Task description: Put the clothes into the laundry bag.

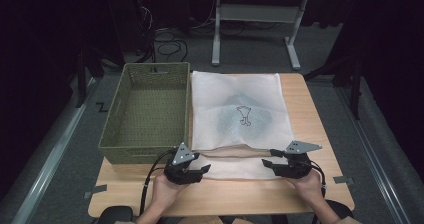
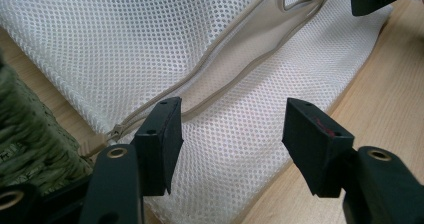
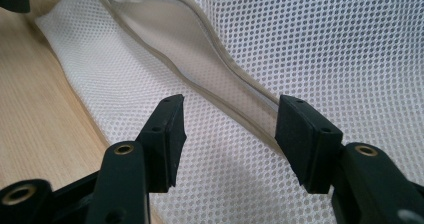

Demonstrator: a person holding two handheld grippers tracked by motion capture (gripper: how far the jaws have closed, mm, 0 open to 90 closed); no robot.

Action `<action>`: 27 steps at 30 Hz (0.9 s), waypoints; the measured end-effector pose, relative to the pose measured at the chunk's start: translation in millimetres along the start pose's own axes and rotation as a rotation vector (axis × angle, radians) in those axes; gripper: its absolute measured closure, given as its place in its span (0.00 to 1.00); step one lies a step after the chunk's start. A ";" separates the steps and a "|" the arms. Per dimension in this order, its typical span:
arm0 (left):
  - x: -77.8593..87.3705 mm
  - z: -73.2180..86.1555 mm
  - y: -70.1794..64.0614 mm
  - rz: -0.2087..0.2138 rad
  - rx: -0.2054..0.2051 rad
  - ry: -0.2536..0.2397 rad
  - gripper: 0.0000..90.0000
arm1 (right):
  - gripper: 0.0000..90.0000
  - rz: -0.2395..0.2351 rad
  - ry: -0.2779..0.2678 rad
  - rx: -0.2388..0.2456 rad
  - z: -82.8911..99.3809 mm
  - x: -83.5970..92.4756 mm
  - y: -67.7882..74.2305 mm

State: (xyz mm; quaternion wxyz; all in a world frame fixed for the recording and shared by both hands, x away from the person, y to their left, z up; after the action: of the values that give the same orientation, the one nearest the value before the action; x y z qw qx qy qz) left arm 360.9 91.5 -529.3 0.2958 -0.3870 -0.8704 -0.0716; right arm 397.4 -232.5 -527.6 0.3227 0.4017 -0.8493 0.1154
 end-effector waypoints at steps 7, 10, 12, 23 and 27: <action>-6.3 6.0 1.8 -0.004 0.012 0.018 0.46 | 0.51 0.005 0.013 0.010 5.2 -6.1 0.8; -8.3 7.5 2.3 -0.005 0.018 0.017 0.46 | 0.51 0.006 0.021 0.005 7.1 -6.9 0.0; -8.8 8.2 2.7 -0.008 0.021 0.018 0.46 | 0.51 0.011 0.020 0.005 8.6 -8.3 -1.2; -11.0 11.2 3.5 -0.040 -0.008 0.033 0.45 | 0.51 0.037 0.057 0.044 13.4 -15.0 0.2; -12.9 12.9 3.7 -0.052 -0.014 0.045 0.45 | 0.50 0.039 0.056 0.044 13.6 -15.0 -0.3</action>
State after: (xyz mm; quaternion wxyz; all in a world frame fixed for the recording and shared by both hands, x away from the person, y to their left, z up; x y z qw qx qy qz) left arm 364.4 90.5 -547.6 0.3105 -0.3647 -0.8728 -0.0940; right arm 398.5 -229.8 -547.7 0.3352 0.3886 -0.8448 0.1514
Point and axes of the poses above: each handheld gripper's, and its own axes: x roughly backward along the jaws, z roughly out of its underside, y roughly to its left, the point moved 4 cm from there along -x, roughly forward along the jaws, and after that the axes turned 1 degree about y, right-handed, at the moved point
